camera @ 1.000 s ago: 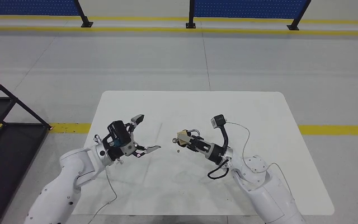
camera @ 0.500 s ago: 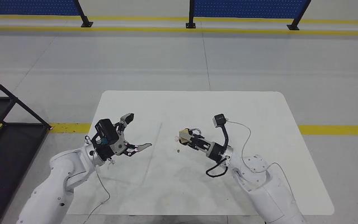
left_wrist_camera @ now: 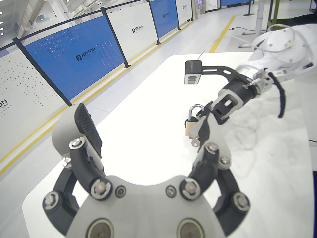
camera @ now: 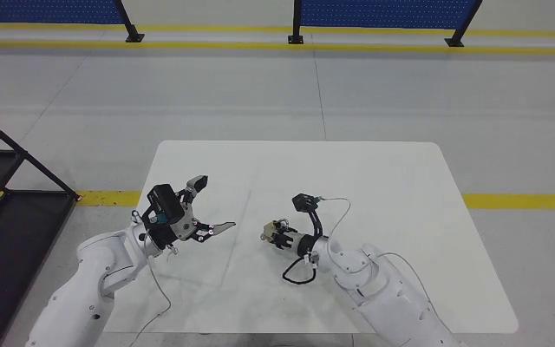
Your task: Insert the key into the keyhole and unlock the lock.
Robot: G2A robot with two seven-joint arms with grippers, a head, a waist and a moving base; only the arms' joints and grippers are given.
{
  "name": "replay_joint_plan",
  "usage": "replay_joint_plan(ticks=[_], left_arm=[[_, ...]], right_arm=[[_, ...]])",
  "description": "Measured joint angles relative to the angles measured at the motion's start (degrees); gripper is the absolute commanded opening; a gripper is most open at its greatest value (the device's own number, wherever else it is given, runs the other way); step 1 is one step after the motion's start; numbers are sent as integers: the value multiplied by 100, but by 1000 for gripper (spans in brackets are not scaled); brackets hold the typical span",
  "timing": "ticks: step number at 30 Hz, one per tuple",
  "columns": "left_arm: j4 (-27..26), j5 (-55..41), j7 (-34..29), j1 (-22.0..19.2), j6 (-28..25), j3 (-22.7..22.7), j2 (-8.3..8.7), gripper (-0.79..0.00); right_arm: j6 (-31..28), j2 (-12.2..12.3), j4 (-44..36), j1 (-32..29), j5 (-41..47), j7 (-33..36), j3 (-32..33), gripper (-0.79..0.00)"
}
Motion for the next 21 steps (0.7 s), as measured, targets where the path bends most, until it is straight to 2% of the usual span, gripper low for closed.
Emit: replay_joint_plan(ticks=[11, 20, 21], left_arm=[[0, 0, 0, 0, 0, 0, 0, 0], [0, 0, 0, 0, 0, 0, 0, 0], [0, 0, 0, 0, 0, 0, 0, 0]], right_arm=[[761, -29, -125, 103, -1030, 125, -280, -785], [903, -41, -145, 134, -1241, 338, -283, -785], [905, -43, -145, 137, -1252, 350, -281, -757]])
